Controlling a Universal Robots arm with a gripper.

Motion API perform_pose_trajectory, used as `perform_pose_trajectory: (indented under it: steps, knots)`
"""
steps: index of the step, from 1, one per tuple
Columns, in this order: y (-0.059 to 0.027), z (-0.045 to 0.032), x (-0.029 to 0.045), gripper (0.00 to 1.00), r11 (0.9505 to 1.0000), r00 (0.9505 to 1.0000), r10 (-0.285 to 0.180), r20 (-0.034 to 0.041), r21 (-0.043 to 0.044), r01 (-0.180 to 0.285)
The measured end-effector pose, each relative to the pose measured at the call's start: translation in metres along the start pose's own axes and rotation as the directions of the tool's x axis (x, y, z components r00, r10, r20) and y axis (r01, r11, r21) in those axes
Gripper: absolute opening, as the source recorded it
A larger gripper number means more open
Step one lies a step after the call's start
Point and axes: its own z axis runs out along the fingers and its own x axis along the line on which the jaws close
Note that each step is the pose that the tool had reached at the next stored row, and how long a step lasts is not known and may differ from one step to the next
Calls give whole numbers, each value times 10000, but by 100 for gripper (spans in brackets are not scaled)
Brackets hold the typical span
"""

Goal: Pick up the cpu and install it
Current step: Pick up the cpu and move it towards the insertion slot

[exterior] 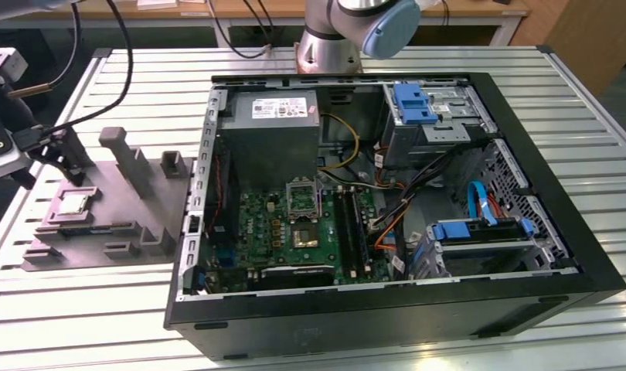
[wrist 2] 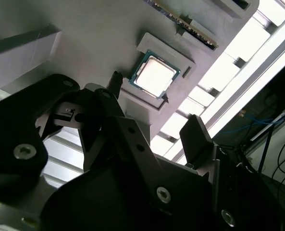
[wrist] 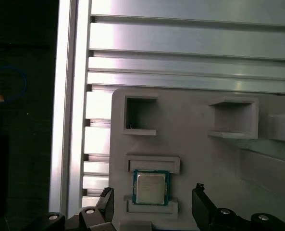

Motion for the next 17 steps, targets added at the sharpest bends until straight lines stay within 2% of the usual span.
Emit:
perform_pose_trajectory:
  steps: [10, 17]
  knots:
    - [-12, 180, -26, 75, 10000, 10000, 6, 1, 0, -6]
    - [-13, 283, -24, 75, 9997, 9997, 263, 7, 3, -263]
